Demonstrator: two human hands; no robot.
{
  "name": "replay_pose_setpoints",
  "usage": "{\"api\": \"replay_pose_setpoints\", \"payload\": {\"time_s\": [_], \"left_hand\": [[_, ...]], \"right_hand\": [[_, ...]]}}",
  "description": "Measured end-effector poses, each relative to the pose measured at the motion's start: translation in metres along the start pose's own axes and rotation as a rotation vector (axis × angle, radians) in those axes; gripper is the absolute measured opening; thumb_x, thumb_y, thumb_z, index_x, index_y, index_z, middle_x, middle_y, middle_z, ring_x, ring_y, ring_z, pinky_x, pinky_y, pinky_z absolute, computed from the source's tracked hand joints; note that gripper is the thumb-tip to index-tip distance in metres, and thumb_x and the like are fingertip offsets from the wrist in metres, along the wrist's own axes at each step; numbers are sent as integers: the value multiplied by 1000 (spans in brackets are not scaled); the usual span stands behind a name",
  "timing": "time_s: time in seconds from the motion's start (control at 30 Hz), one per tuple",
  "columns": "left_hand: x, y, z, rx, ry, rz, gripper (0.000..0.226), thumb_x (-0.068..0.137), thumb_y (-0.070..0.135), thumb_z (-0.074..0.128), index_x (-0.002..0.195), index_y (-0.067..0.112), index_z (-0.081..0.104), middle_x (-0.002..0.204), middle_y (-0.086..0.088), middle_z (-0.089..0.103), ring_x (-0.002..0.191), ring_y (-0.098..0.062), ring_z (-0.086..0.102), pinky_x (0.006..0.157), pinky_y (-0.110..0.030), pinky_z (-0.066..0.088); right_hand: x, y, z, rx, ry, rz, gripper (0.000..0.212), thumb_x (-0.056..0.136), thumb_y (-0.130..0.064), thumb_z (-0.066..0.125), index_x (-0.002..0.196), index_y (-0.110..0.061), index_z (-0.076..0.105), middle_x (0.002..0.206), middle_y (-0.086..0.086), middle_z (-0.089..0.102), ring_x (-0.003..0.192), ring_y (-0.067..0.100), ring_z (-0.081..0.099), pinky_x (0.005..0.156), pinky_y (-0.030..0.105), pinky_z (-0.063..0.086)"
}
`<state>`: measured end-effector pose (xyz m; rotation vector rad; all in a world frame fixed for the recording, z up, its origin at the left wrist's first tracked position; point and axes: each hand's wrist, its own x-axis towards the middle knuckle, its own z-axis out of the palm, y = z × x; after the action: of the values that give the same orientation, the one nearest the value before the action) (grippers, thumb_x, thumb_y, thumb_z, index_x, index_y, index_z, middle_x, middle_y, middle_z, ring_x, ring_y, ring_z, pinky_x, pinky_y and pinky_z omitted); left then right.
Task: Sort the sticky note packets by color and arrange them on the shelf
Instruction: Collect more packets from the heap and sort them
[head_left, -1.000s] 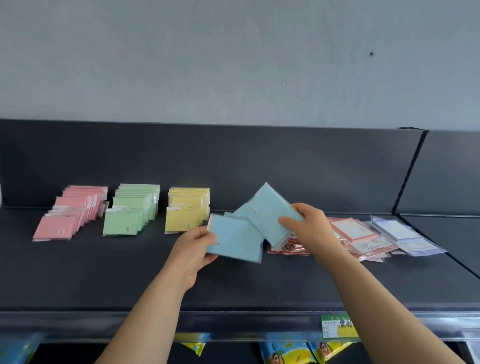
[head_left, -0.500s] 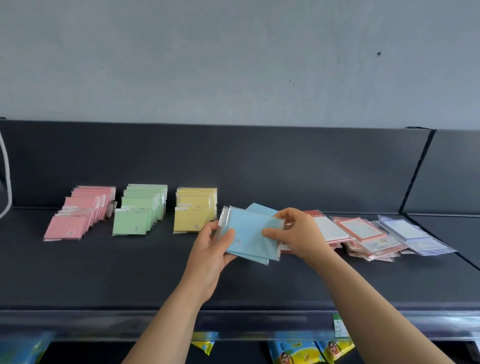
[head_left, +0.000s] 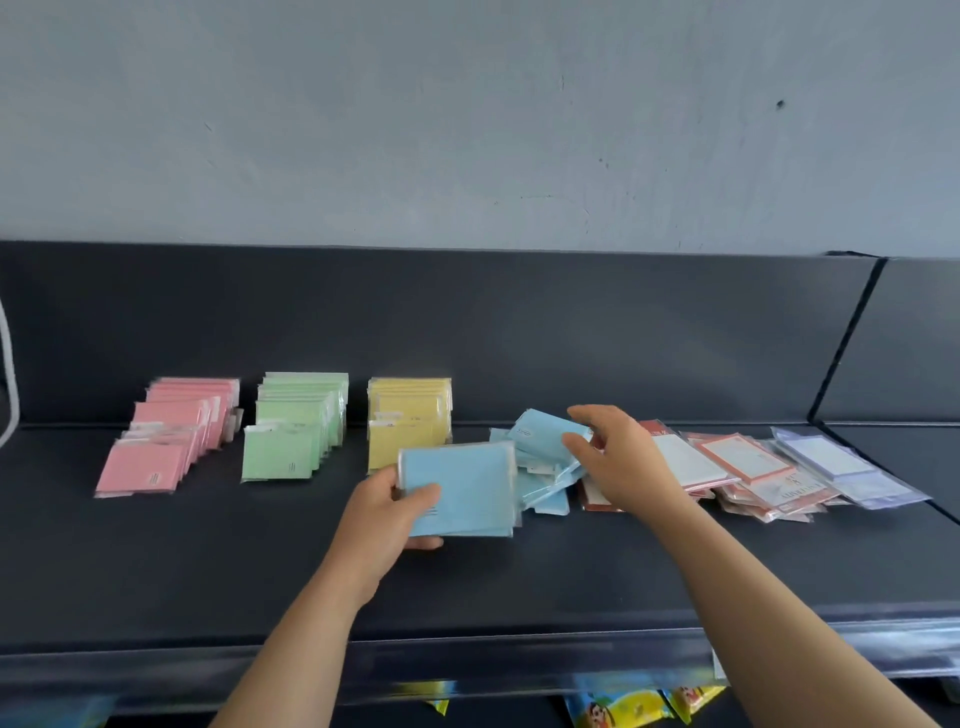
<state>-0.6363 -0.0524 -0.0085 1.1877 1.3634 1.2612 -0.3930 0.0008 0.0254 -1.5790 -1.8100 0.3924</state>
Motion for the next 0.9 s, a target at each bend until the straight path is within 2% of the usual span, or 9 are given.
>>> {"api": "replay_pose_setpoints", "payload": {"time_s": [0.07,0.13,0.2,0.3,0.4,0.5,0.53,0.7,0.9], "left_hand": [[3,-1,-10,-11,33,-9,16,93,12,59,109,15,63,105,-7,66,94,-23,65,60,-32,57],[5,-2,-17,-28,79,-8,15,94,11,58,106,17,62,104,-6,65,93,-23,63,59,-32,57],[7,-4,-22,-67,129,-15,14,94,10,57,103,20,61,104,-6,64,92,-23,63,59,-33,57],[7,-7,-26,-111,175,-30,15,94,10,57,107,16,61,105,-7,65,93,-25,64,58,-32,56],[6,-9,-25,-110,180,-32,18,94,9,56,111,14,60,107,-7,65,95,-26,63,58,-32,56],[5,-7,-25,-122,194,-23,20,94,9,56,114,13,59,107,-7,65,95,-25,64,58,-32,56],[5,-6,-26,-128,206,-15,20,94,8,56,114,13,59,106,-6,65,94,-24,64,58,-31,56],[2,-6,-36,-177,300,29,21,95,8,54,116,13,57,106,-6,62,94,-22,62,58,-31,54],[-4,-12,-36,-197,319,29,24,95,8,54,119,11,56,104,-3,61,94,-21,61,59,-32,54]], "right_hand": [[2,0,3,-102,-99,-8,44,96,-28,52,138,-17,48,142,-2,47,126,18,47,101,27,35],[0,0,10,-170,-186,-45,42,95,-29,53,134,-14,51,139,0,50,118,20,52,96,28,40],[-3,2,13,-171,-180,-59,40,90,-29,60,127,-16,56,131,-3,55,109,18,56,88,24,42],[-4,3,11,-125,-108,-83,43,79,-35,72,119,-25,62,126,-8,54,117,11,51,88,19,37],[-1,-4,12,-99,-169,-17,45,77,-45,73,117,-31,58,143,0,38,124,19,45,91,29,44],[-2,-13,16,-123,-235,10,38,78,-42,72,106,-30,49,112,4,55,81,17,56,62,27,45],[-4,-15,17,-126,-232,-1,38,76,-41,73,102,-30,48,105,1,56,78,16,53,62,27,43],[-31,-12,33,-196,-229,-148,58,62,-42,80,105,-33,43,114,-13,40,111,14,35,90,27,33],[-56,-19,56,-229,-240,-216,62,70,-59,71,121,-37,43,131,-16,39,125,12,21,102,31,21]]}}
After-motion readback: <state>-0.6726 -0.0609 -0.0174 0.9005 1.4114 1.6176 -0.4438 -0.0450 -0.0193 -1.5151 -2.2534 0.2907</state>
